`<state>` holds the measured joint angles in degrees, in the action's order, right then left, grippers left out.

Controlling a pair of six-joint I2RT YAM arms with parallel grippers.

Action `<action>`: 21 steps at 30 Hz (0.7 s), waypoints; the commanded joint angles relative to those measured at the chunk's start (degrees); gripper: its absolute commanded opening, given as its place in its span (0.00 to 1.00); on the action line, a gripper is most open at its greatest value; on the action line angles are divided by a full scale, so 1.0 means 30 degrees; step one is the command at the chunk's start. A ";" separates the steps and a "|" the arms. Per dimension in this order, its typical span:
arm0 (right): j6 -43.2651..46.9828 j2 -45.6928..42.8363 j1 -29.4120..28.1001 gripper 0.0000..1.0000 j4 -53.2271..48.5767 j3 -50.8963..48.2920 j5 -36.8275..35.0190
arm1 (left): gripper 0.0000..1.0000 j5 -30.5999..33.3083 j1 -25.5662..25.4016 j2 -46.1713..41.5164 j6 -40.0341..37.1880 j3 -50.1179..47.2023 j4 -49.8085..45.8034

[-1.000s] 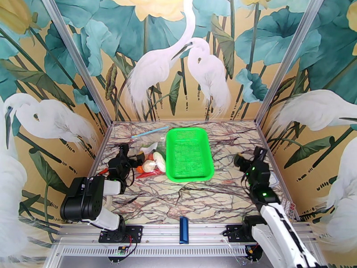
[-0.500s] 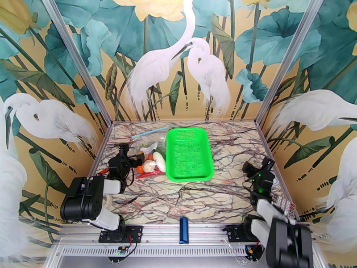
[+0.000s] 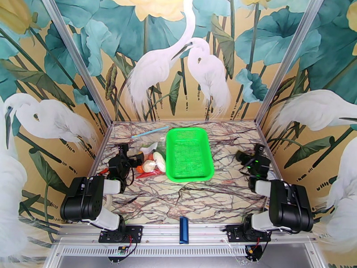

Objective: Place the food in the zip-top bag and seal the zipper

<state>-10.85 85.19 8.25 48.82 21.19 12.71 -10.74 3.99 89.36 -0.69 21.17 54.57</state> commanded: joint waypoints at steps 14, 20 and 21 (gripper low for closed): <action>0.2088 0.1203 -0.1789 0.99 -0.0013 0.0643 -0.3665 | 1.00 0.0571 -0.0099 0.0068 0.0222 0.0473 -0.0581; 0.2119 0.1208 -0.1809 0.99 0.0043 0.0599 -0.3700 | 1.00 0.0497 -0.0099 -0.0017 0.0207 0.0311 -0.0318; 0.2152 0.1223 -0.1809 0.99 0.0050 0.0584 -0.3706 | 1.00 0.0491 -0.0099 -0.0020 0.0215 0.0306 -0.0339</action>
<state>-5.06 88.77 2.85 49.30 22.13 2.74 -10.50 3.99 89.36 -0.71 21.54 53.76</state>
